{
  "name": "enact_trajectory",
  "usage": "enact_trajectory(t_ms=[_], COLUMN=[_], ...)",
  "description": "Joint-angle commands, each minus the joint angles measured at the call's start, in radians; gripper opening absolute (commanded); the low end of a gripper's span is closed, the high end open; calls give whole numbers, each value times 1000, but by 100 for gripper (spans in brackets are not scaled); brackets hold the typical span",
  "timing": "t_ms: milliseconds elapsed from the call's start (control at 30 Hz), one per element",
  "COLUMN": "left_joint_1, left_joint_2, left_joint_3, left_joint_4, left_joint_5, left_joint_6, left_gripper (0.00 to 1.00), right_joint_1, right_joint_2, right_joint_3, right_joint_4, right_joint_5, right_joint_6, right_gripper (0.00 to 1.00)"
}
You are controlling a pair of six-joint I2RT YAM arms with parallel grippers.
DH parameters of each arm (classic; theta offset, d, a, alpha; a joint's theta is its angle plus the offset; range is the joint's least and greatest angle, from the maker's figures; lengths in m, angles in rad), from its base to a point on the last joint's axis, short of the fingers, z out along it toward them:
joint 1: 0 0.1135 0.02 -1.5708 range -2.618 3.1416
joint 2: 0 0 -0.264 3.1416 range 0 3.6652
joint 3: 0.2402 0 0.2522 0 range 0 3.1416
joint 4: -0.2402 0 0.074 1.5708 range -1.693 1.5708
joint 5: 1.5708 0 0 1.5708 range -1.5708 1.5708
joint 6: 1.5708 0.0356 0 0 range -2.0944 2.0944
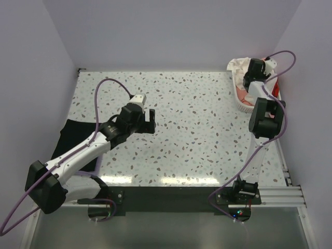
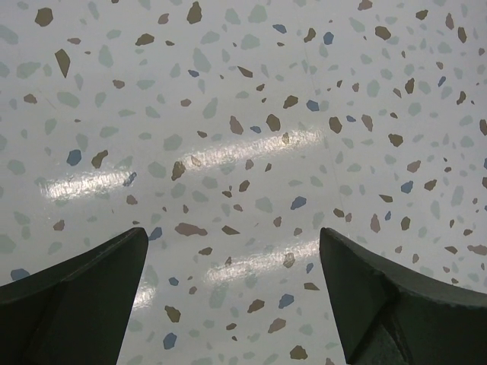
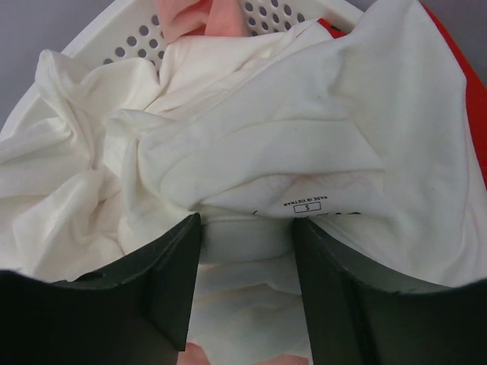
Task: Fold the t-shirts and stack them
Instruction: Grab the tshirt from the pile
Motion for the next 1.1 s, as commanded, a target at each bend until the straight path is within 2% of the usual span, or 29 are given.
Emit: enact_trajectory(t_ms=[0, 33, 133, 167, 233, 667, 867, 1067], left_joint_1=[19, 20, 22, 22, 23, 24, 24, 24], left_joint_2=[-4, -2, 1, -1, -2, -4, -1, 1], left_joint_3=[41, 41, 40, 41, 43, 41, 40, 41], left_joint_4=[-5, -5, -5, -6, -8, -8, -6, -6], left_joint_5=[13, 18, 18, 18, 15, 19, 24, 33], left_joint_6=[20, 22, 20, 20, 20, 20, 19, 19], left_gripper=[100, 100, 100, 100, 100, 100, 100, 100], right_joint_1=[-8, -8, -9, -9, -9, -8, -5, -1], right_joint_2=[-37, -45, -68, -71, -83, -276, -385, -500], right_joint_3=[-14, -19, -40, -40, -42, -258, -453, -527], right_joint_4=[89, 94, 115, 109, 105, 272, 373, 408], right_joint_5=[61, 64, 58, 56, 53, 26, 10, 15], right_joint_6=[-17, -21, -33, -34, -39, -64, -21, -36], right_gripper=[49, 36, 18, 10, 0, 0, 0, 0])
